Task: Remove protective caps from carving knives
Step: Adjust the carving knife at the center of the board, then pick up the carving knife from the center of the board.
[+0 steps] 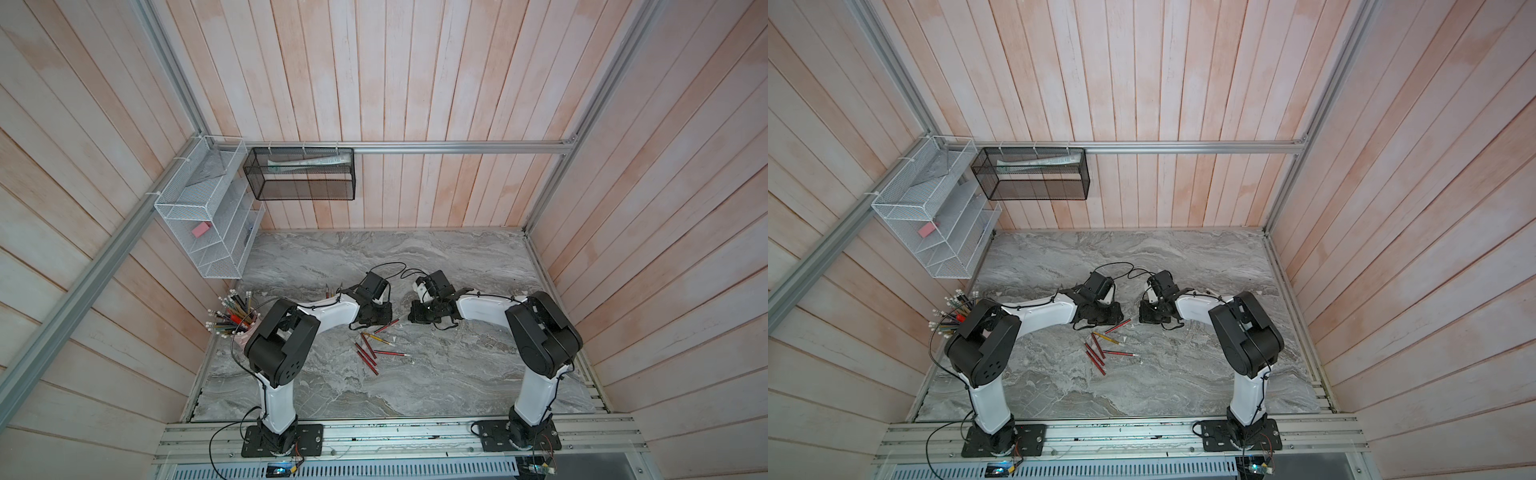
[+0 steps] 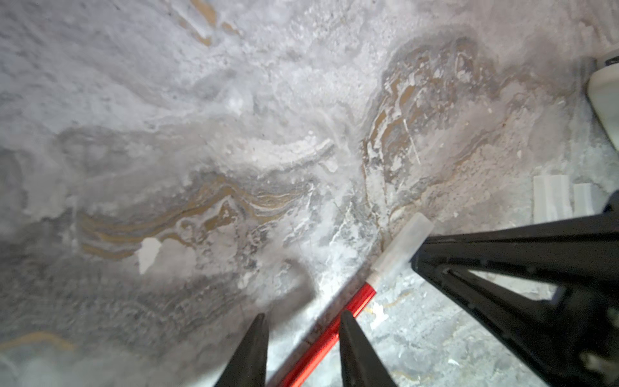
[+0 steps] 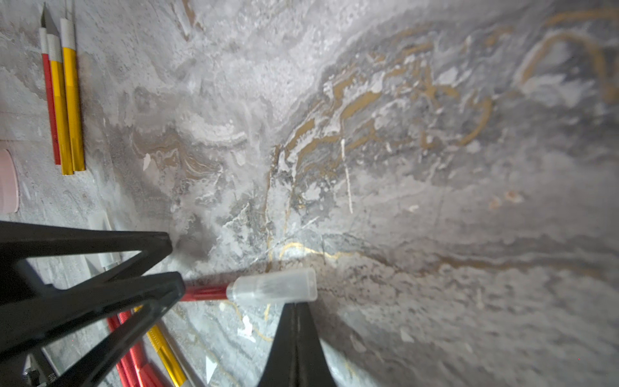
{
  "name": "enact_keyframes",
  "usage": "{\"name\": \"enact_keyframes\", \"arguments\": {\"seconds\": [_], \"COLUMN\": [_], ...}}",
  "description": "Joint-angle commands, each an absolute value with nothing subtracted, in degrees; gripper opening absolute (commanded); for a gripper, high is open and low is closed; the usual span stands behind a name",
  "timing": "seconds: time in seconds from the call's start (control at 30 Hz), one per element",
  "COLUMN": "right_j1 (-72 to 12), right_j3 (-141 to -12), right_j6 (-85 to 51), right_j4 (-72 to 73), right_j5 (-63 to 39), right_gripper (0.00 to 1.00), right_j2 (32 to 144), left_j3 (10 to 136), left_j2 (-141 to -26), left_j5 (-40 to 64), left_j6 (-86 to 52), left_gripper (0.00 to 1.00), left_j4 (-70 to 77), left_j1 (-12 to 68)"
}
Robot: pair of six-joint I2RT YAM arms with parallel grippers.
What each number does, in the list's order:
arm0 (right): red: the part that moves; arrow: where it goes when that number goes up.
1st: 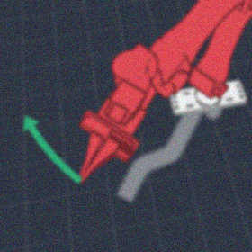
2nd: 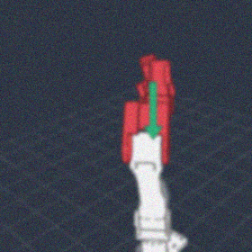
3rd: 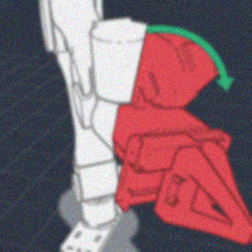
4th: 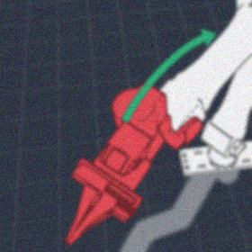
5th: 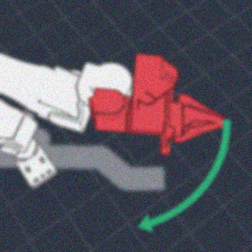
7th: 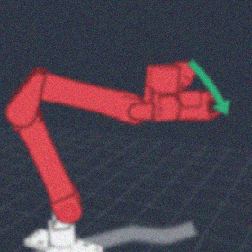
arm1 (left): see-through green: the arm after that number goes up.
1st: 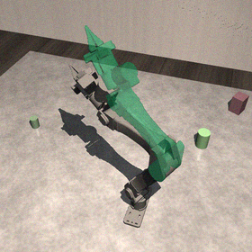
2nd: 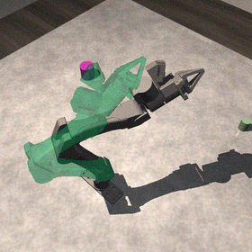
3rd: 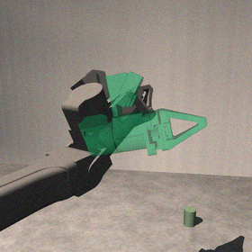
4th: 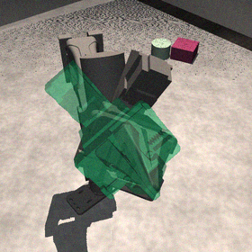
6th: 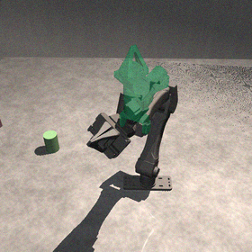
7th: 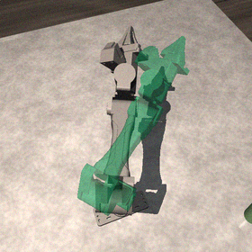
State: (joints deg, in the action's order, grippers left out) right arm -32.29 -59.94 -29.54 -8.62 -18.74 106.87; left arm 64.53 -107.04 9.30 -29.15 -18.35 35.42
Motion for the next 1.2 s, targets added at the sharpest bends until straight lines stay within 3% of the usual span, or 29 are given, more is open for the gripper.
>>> {"name": "enact_keyframes", "arguments": {"seconds": [0.0,0.57,1.17], "right_j1": [-31.6,-30.6,-29.9], "right_j3": [-60.8,-62.2,-60.5], "right_j6": [-28.4,-28.2,-28.5], "right_j4": [-9.4,-9.3,-8.0], "right_j5": [-18.9,-19.8,-21.1], "right_gripper": [0.0,0.0,0.0], "right_j2": [107.7,108.5,107.6], "left_j3": [63.4,63.7,66.8], "left_j2": [-105.3,-108.0,-112.8], "left_j5": [5.6,-1.7,-6.8], "left_j6": [-27.2,-22.5,-20.5], "left_gripper": [0.38,0.45,0.32], "left_j4": [-20.5,-23.7,-26.4], "left_j1": [36.4,40.2,43.8]}}
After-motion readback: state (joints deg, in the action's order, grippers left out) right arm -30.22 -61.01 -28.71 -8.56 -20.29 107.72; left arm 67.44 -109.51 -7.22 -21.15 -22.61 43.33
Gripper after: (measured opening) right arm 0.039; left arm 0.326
